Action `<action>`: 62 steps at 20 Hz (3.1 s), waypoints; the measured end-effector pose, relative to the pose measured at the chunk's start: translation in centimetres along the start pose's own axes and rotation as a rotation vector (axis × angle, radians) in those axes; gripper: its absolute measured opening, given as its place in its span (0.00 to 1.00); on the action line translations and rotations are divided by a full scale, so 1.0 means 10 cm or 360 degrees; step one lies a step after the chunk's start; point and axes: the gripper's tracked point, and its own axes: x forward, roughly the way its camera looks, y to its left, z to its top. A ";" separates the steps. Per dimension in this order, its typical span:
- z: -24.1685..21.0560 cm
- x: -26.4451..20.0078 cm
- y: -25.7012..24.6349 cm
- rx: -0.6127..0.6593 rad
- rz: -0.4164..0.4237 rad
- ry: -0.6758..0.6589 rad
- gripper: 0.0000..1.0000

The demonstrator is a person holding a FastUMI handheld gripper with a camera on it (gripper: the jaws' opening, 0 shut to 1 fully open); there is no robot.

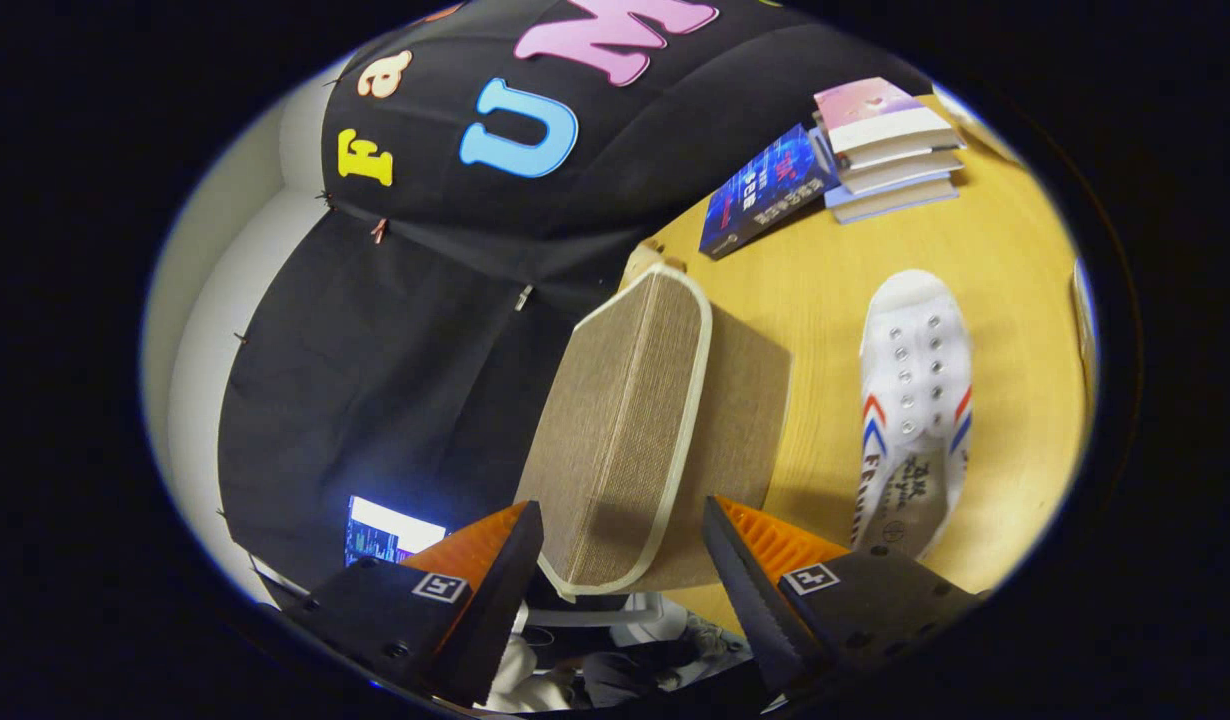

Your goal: Open the storage box then place both shoes into the box .Put the left shoe in first, then the right shoe, with the right side of both shoes facing outward in a uniform manner.

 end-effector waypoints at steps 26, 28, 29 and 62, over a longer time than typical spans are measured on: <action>0.19 0.13 0.55 0.0715 0.0514 0.0006 0.48; 0.19 0.11 0.69 0.0717 0.0564 0.0024 0.40; 0.18 0.11 0.70 0.0701 0.0560 0.0015 0.40; 0.42 2.21 2.82 0.0402 0.0327 0.0051 0.05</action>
